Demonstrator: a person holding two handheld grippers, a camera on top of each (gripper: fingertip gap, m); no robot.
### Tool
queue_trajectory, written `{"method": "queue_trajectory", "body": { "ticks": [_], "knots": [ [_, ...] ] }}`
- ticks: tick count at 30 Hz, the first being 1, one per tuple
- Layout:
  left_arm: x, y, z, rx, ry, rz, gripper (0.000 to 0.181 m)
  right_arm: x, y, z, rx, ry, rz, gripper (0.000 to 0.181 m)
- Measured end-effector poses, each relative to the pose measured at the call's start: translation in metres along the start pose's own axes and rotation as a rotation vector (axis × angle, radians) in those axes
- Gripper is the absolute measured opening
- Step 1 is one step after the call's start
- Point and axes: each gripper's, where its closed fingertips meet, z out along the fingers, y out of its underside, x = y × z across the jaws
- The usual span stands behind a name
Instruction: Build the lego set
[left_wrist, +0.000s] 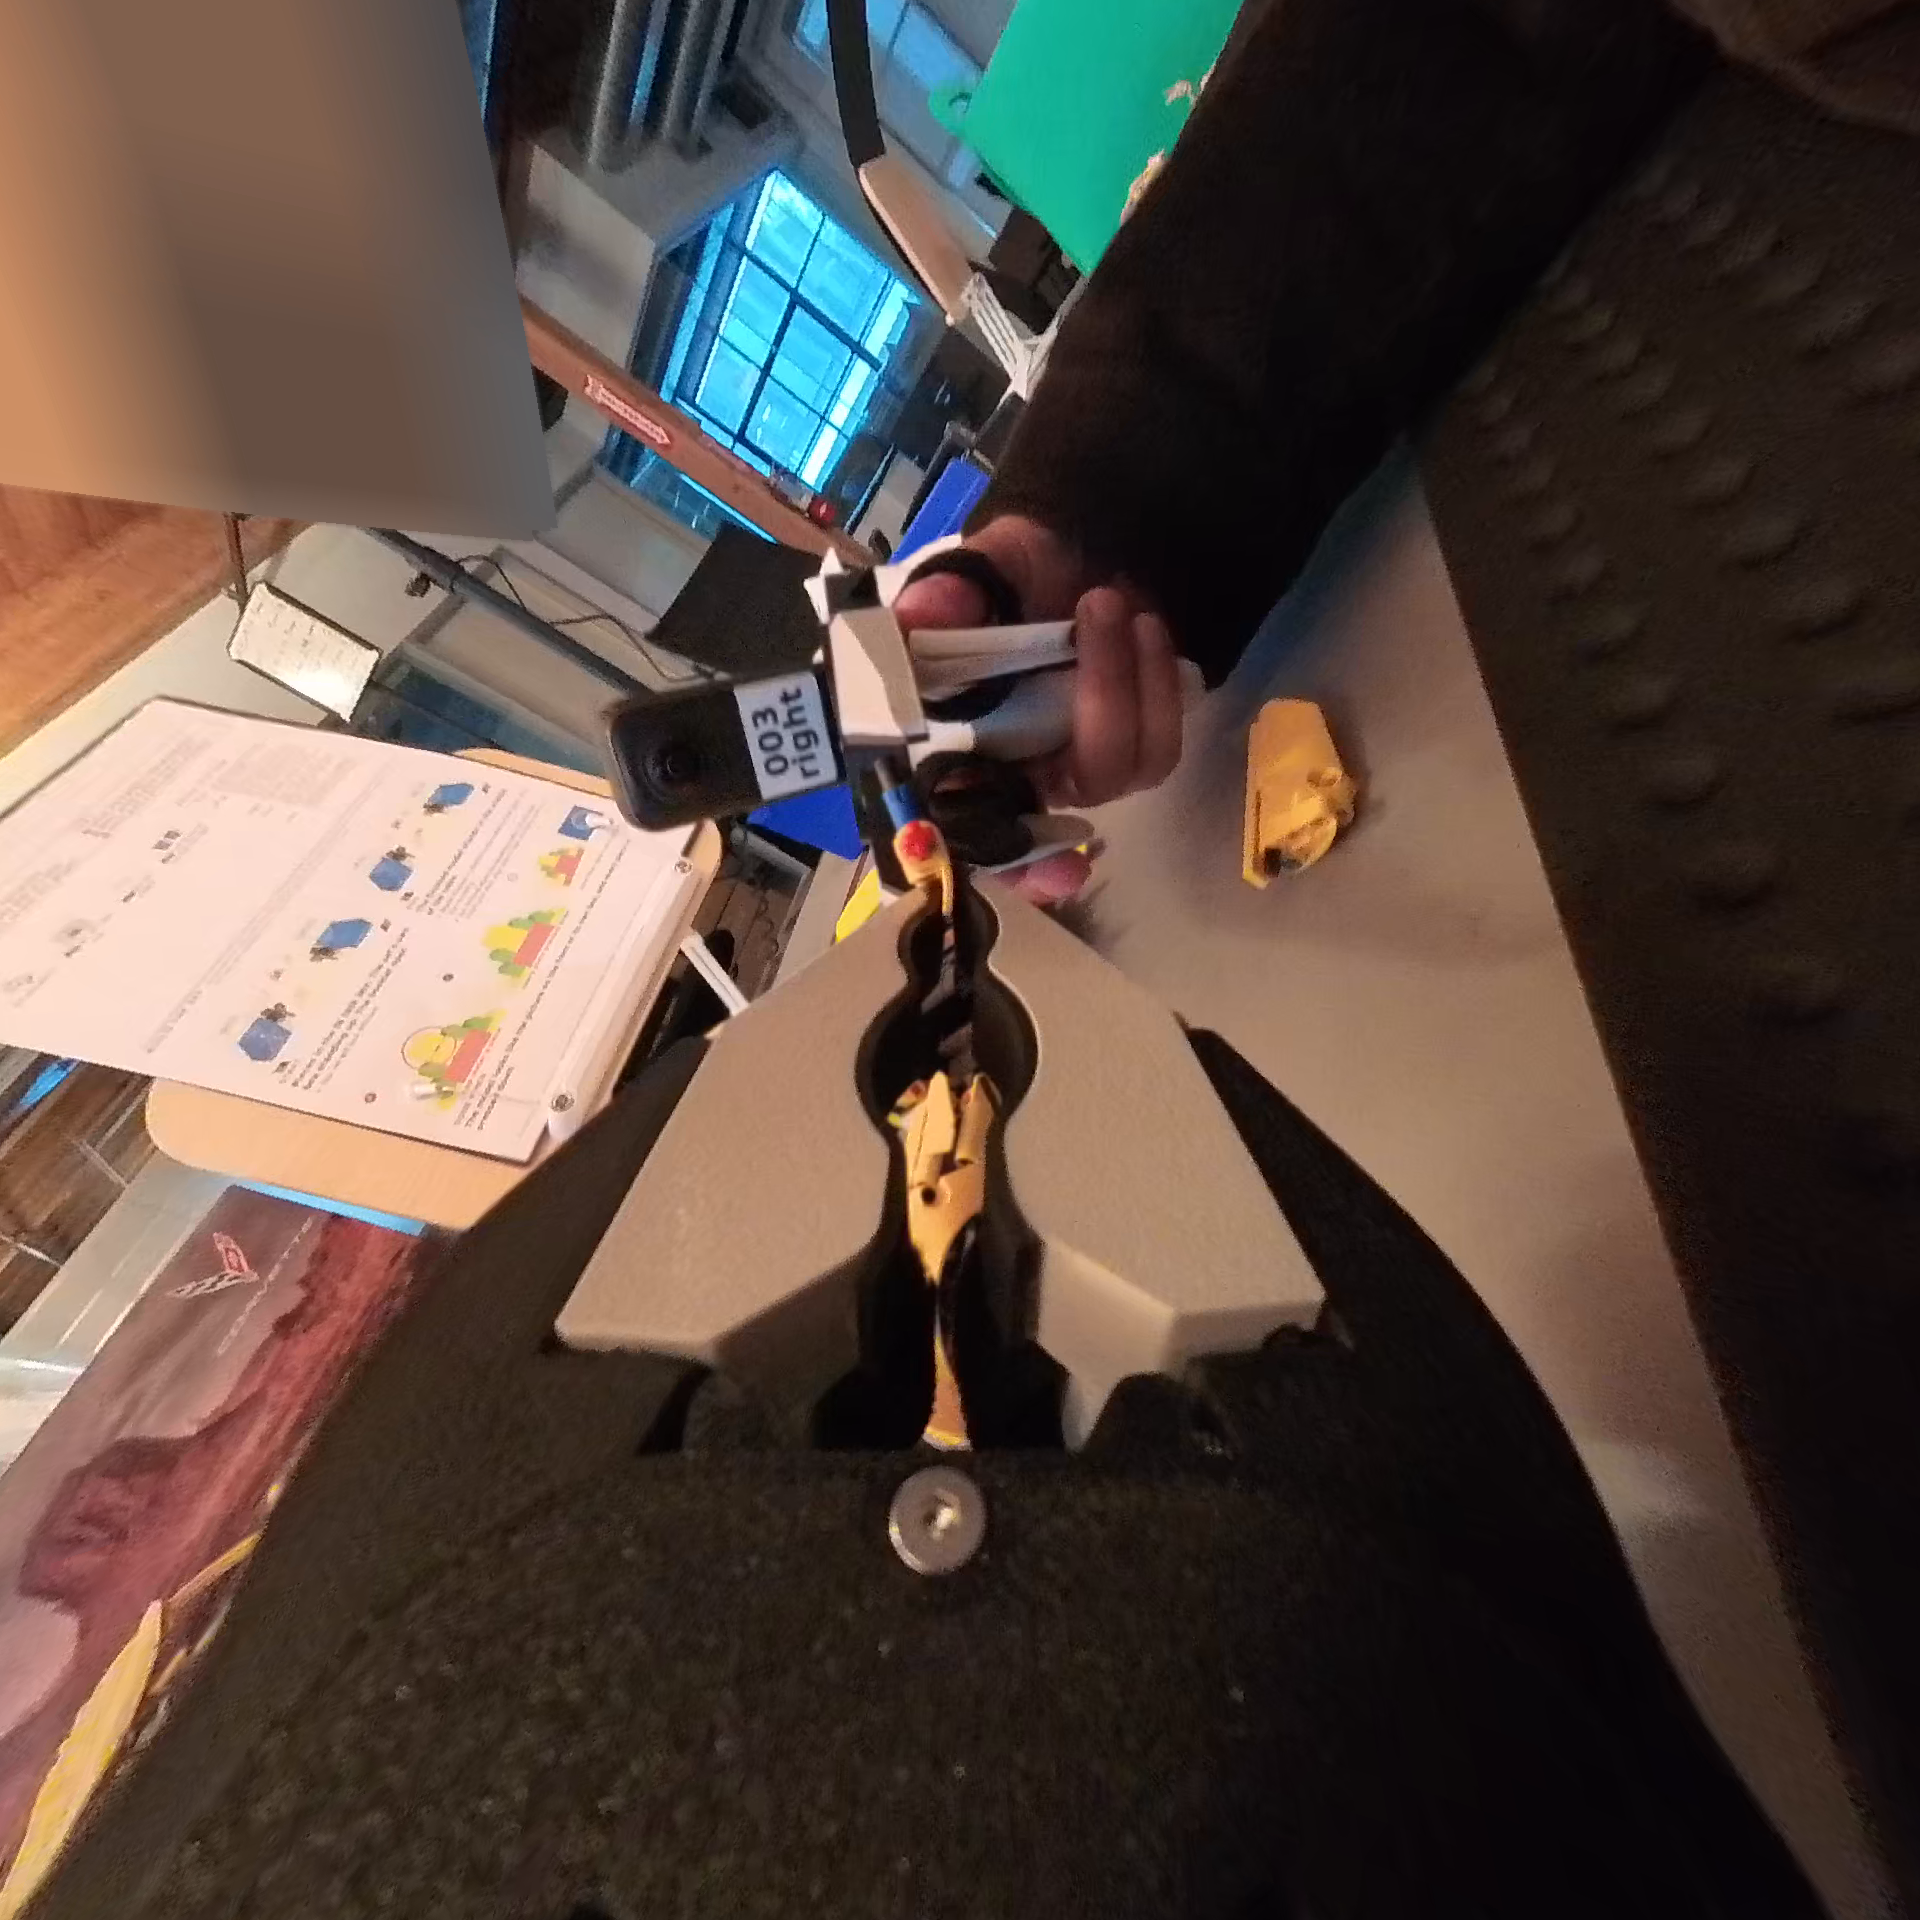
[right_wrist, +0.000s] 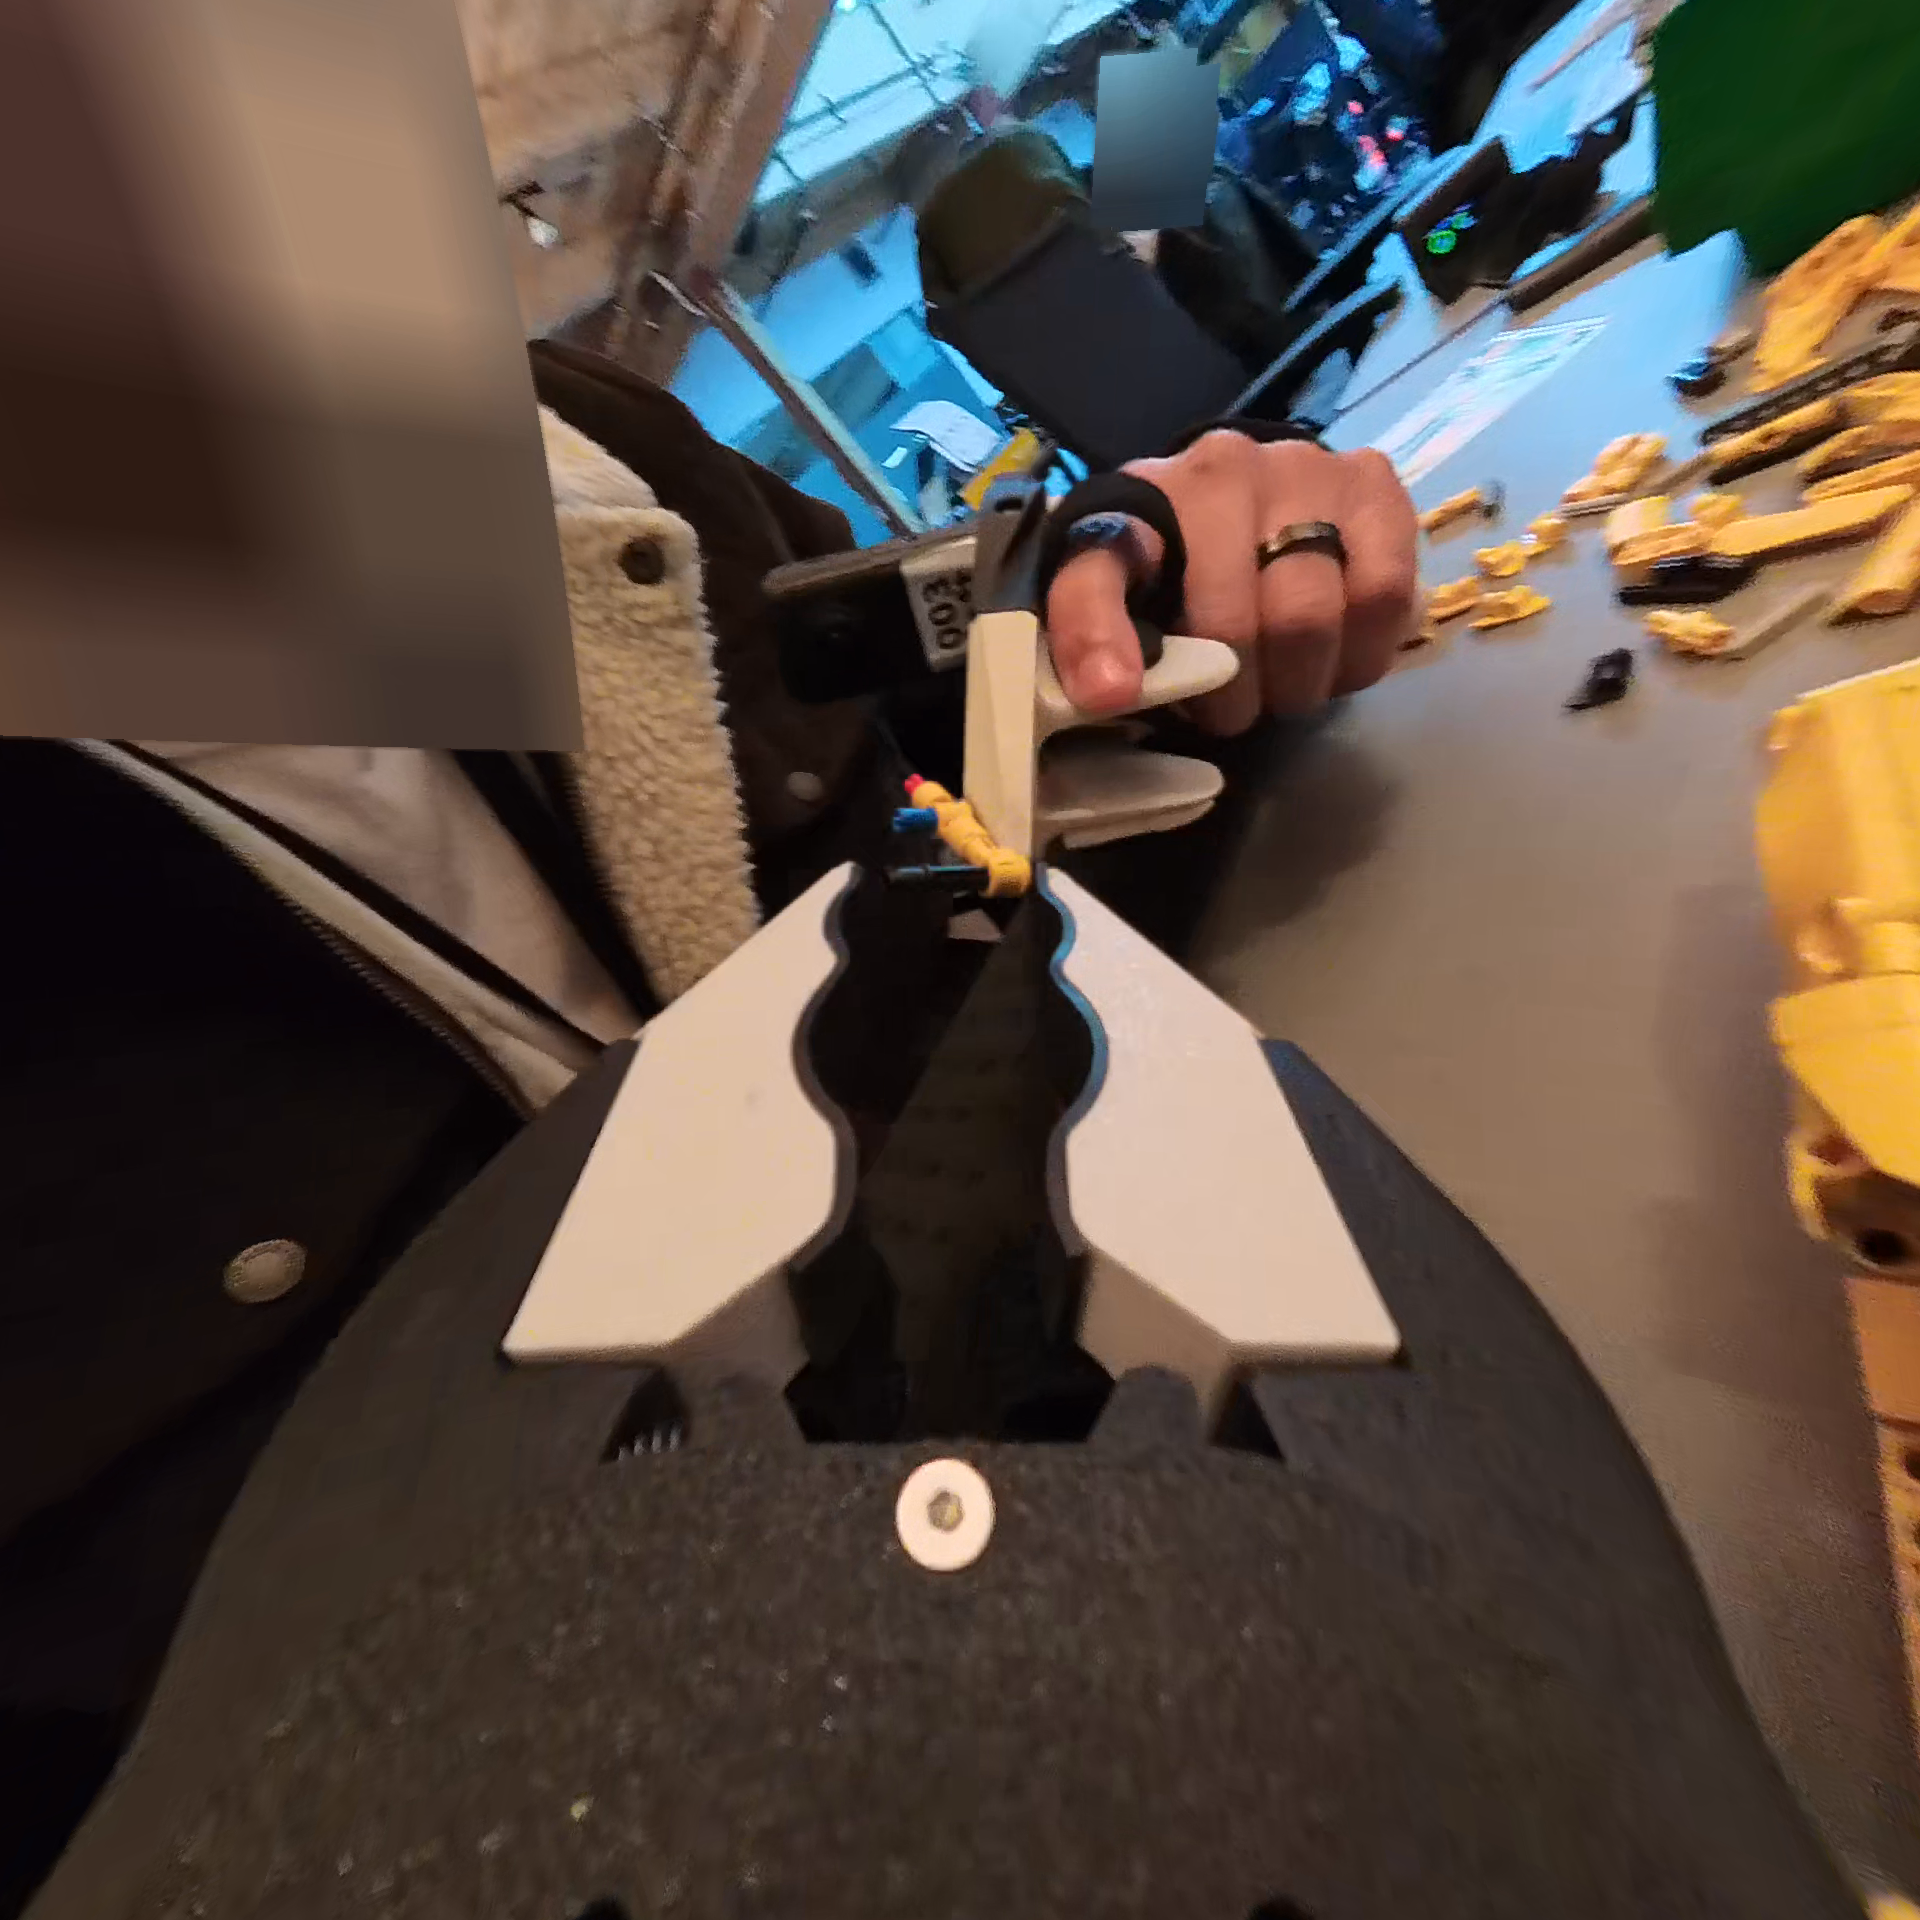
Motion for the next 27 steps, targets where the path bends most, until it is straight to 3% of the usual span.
{"method": "queue_trajectory", "body": {
  "ticks": [5, 18, 27],
  "knots": [
    [0.003, -0.011, 0.0, 0.054, 0.002, 0.031, 0.0, -0.012, 0.002, 0.002, 0.006, -0.11, 0.063, 0.027],
    [0.012, -0.018, 0.003, 0.052, 0.011, 0.083, 0.0, -0.017, 0.012, 0.003, -0.039, -0.148, 0.026, 0.026],
    [0.002, 0.046, 0.005, -0.209, 0.089, -0.415, 0.01, 0.01, 0.005, -0.016, -0.043, 0.151, -0.14, 0.026]
  ]
}}
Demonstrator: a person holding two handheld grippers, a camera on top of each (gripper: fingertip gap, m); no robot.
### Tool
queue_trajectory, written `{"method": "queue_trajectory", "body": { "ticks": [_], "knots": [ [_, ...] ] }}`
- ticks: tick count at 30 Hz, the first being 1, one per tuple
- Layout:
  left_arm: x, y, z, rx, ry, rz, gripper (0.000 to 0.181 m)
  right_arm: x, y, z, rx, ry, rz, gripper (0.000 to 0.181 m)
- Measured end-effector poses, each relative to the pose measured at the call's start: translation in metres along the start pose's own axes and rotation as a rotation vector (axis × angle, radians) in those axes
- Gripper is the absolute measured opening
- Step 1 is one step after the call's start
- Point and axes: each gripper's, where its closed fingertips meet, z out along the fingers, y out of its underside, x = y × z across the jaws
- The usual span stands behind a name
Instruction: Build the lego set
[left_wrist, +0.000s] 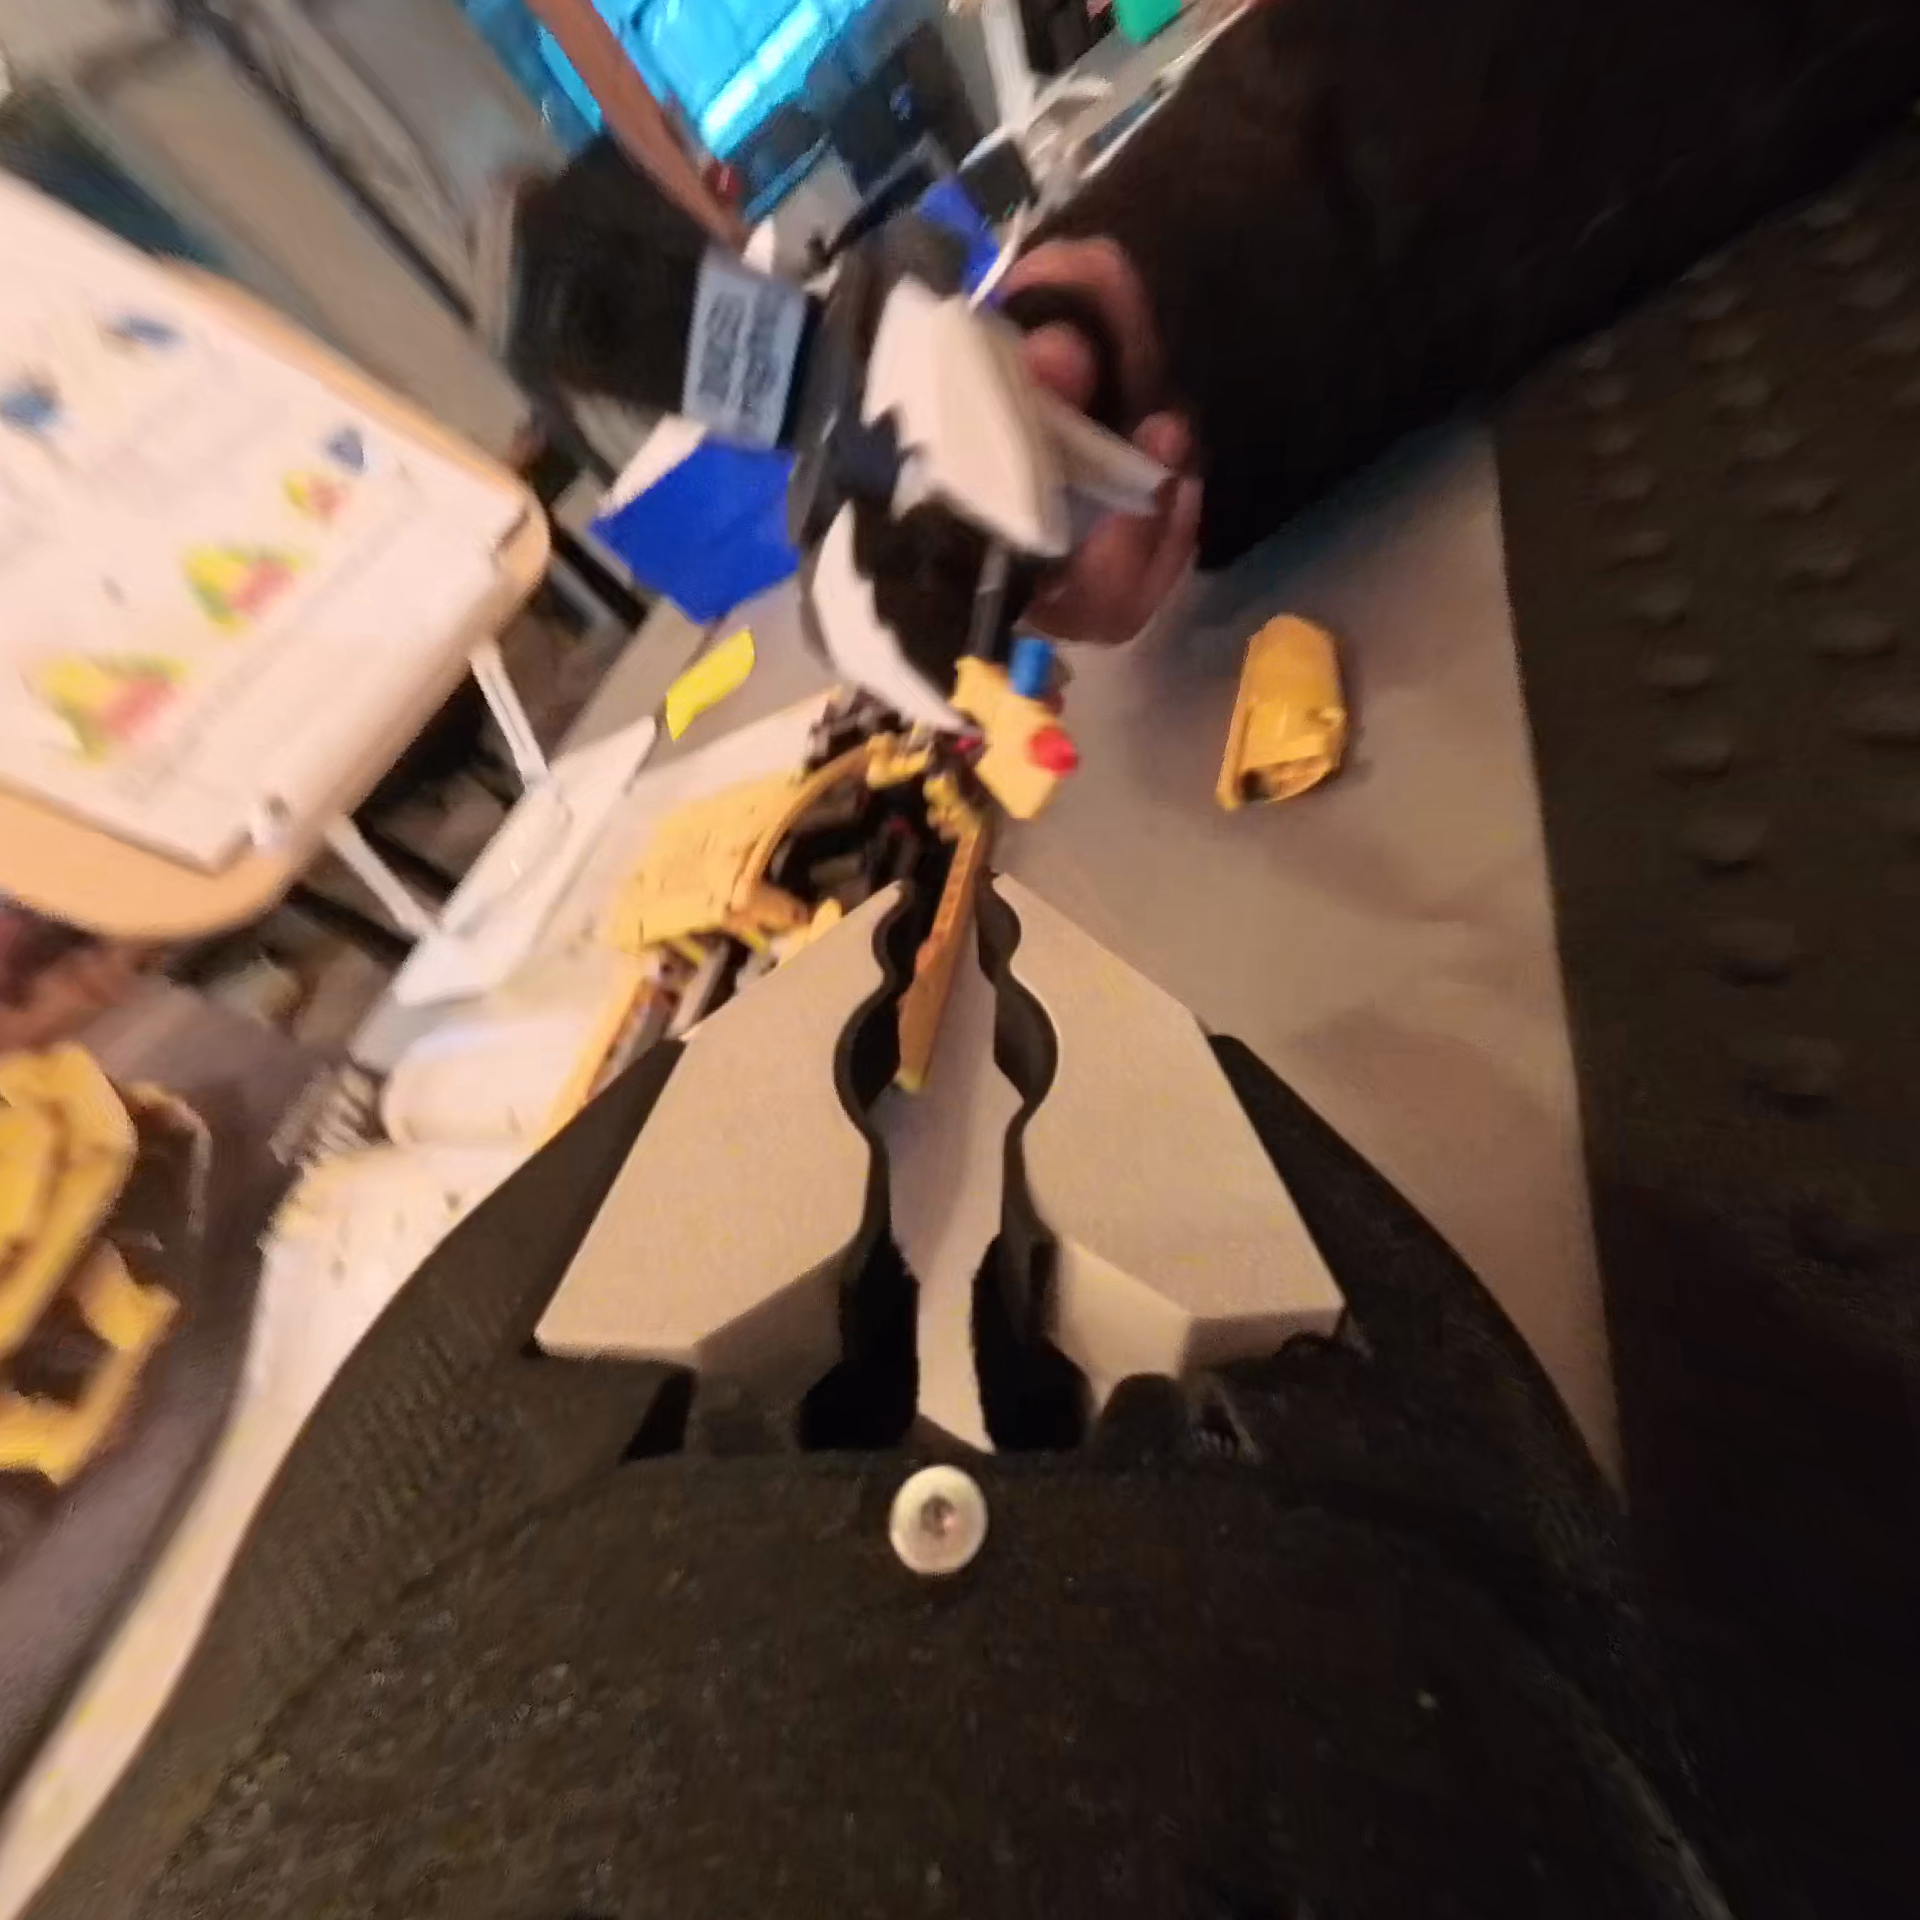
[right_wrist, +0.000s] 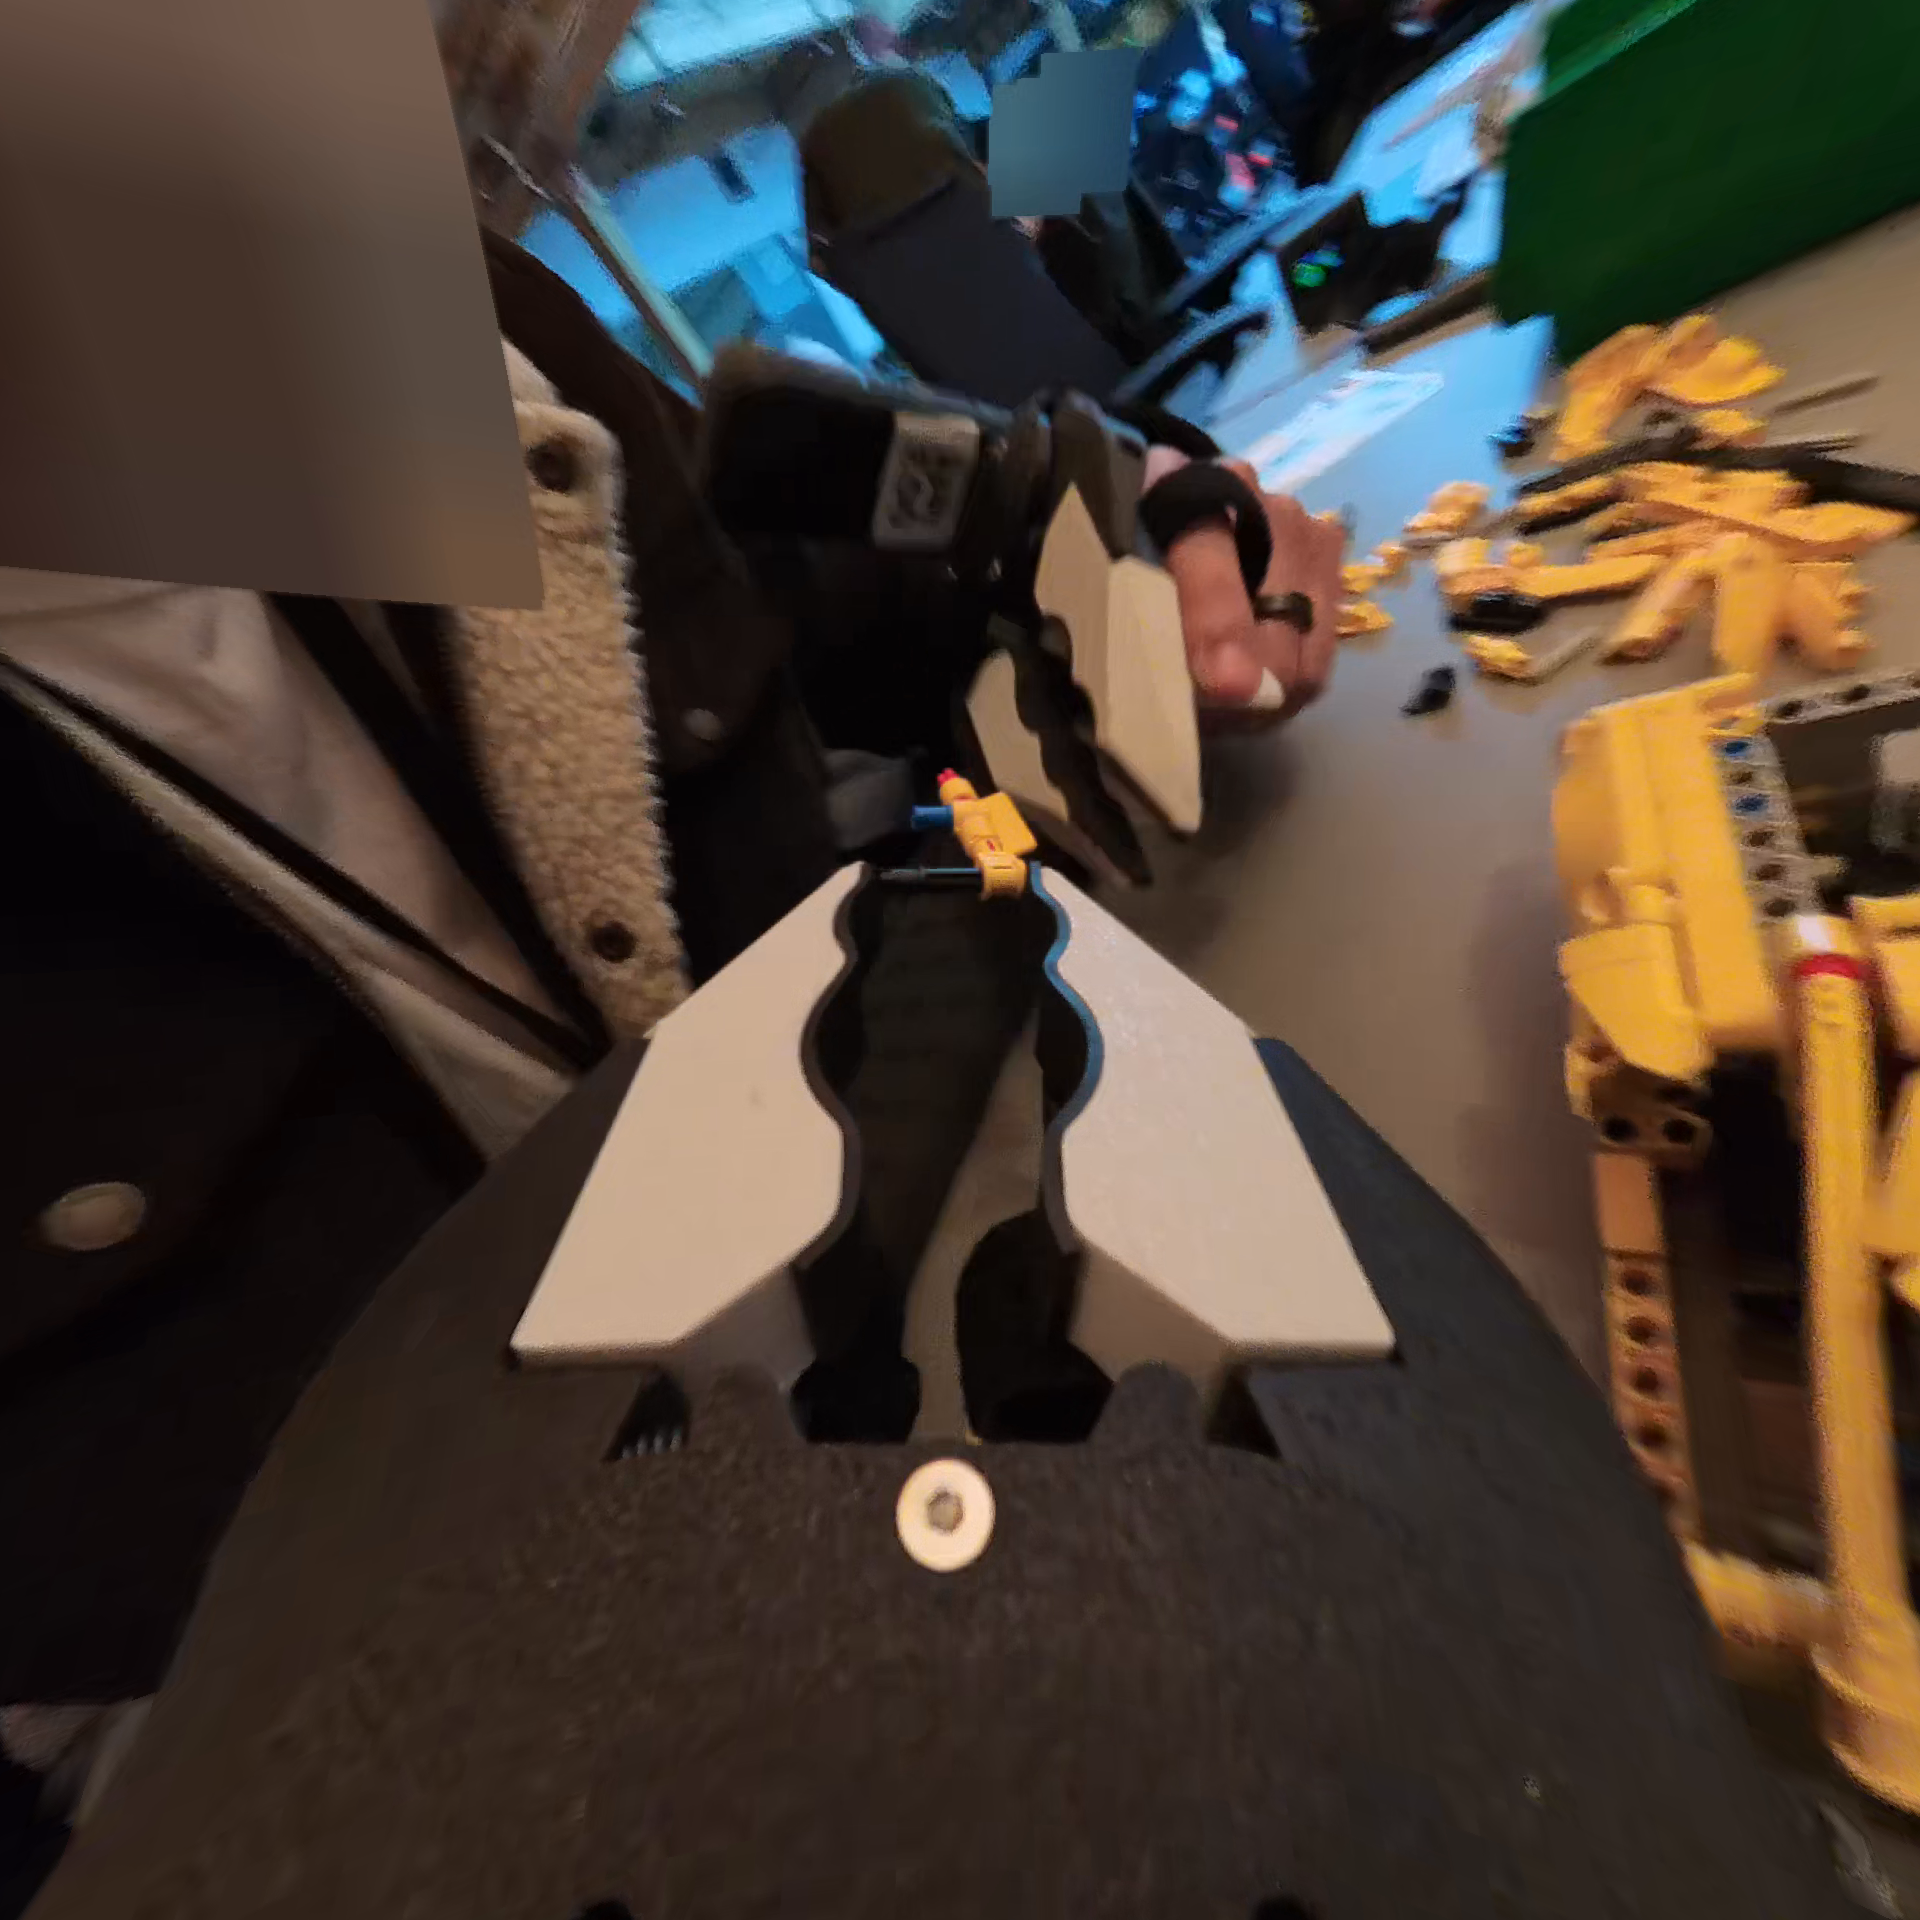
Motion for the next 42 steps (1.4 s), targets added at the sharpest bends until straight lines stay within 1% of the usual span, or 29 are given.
{"method": "queue_trajectory", "body": {
  "ticks": [2, 4, 6, 7, 8, 14, 20, 24, 25, 26, 27, 30, 33, 36, 42],
  "knots": [
    [-0.01, 0.007, -0.004, -0.003, 0.042, -0.189, 0.01, 0.014, 0.01, -0.002, -0.084, 0.135, -0.085, 0.026],
    [-0.027, 0.004, -0.009, 0.046, 0.059, -0.415, 0.01, 0.023, 0.011, -0.003, -0.105, 0.231, -0.17, 0.026],
    [-0.028, -0.01, -0.016, 0.158, 0.188, -0.625, 0.01, 0.027, 0.008, -0.003, -0.121, 0.312, -0.266, 0.026],
    [-0.024, -0.015, -0.018, 0.184, 0.254, -0.69, 0.014, 0.033, 0.01, -0.004, -0.159, 0.372, -0.32, 0.026],
    [-0.02, -0.017, -0.017, 0.187, 0.293, -0.717, 0.019, 0.035, 0.012, -0.004, -0.196, 0.404, -0.365, 0.027],
    [0.005, -0.01, -0.001, 0.073, 0.332, -0.636, 0.021, 0.029, 0.006, 0.004, -0.24, 0.491, -0.545, 0.026],
    [0.003, -0.001, 0.004, 0.019, 0.263, -0.551, 0.02, 0.031, 0.007, 0.004, -0.269, 0.536, -0.613, 0.027],
    [0.007, 0.002, 0.006, 0.0, 0.279, -0.557, 0.028, 0.032, 0.009, 0.006, -0.287, 0.541, -0.627, 0.027],
    [0.009, 0.002, 0.006, -0.003, 0.296, -0.56, 0.027, 0.033, 0.009, 0.006, -0.291, 0.545, -0.631, 0.027],
    [0.011, 0.002, 0.006, -0.004, 0.308, -0.558, 0.02, 0.033, 0.009, 0.007, -0.295, 0.552, -0.643, 0.027],
    [0.012, 0.003, 0.006, -0.009, 0.309, -0.552, 0.017, 0.032, 0.01, 0.008, -0.298, 0.546, -0.646, 0.027],
    [0.013, 0.007, 0.008, -0.039, 0.299, -0.513, 0.015, 0.034, 0.011, 0.009, -0.292, 0.547, -0.635, 0.027],
    [0.011, 0.009, 0.008, -0.059, 0.255, -0.435, 0.015, 0.038, 0.012, 0.009, -0.291, 0.557, -0.607, 0.027],
    [0.014, 0.011, 0.009, -0.075, 0.245, -0.372, 0.014, 0.038, 0.016, 0.009, -0.306, 0.54, -0.587, 0.027],
    [0.018, 0.011, 0.01, -0.075, 0.261, -0.364, 0.014, 0.036, 0.017, 0.014, -0.281, 0.5, -0.586, 0.027]
  ]
}}
